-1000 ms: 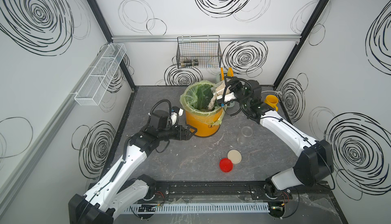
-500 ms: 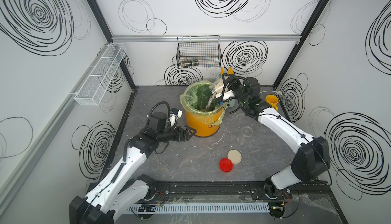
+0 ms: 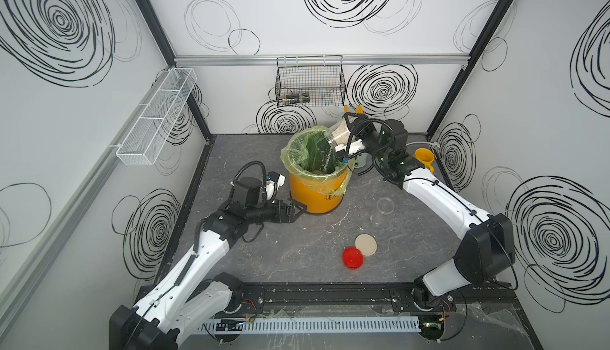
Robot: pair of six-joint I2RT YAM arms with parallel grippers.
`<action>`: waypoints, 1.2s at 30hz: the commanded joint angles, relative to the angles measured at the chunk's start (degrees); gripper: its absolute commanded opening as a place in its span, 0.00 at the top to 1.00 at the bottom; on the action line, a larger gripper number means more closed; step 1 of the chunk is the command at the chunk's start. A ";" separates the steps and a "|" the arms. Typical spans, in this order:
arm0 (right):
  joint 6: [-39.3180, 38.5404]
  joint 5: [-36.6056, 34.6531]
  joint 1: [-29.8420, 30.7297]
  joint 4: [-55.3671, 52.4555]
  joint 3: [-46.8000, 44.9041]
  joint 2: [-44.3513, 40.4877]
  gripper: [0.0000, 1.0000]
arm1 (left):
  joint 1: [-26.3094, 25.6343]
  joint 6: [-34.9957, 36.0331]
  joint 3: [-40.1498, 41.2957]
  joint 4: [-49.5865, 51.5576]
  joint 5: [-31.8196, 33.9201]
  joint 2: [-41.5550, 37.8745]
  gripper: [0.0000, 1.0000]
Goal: Empty expired oatmeal from jars
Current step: Pour the expired oatmeal into the trash bin.
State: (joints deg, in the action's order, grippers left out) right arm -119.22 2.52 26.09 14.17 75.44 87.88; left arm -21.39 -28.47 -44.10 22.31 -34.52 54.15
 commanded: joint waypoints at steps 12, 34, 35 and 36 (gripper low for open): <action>-19.28 2.78 -0.25 12.66 -0.88 0.28 0.67 | 0.53 0.57 1.11 -2.04 -1.09 -1.73 0.04; -26.26 3.36 2.76 17.53 0.16 3.88 0.61 | -0.15 -0.11 3.32 -5.77 -2.13 -1.28 0.04; -25.93 3.44 2.88 17.33 0.59 3.96 0.61 | -0.16 -0.14 3.23 -5.86 -2.21 -1.13 0.04; -25.43 3.54 2.83 17.01 1.11 4.01 0.61 | -0.18 -0.11 3.14 -5.95 -2.20 -1.06 0.04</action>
State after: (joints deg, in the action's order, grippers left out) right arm -119.22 5.04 28.42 24.47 72.14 92.62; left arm -21.37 -28.49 -41.34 19.46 -35.59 52.84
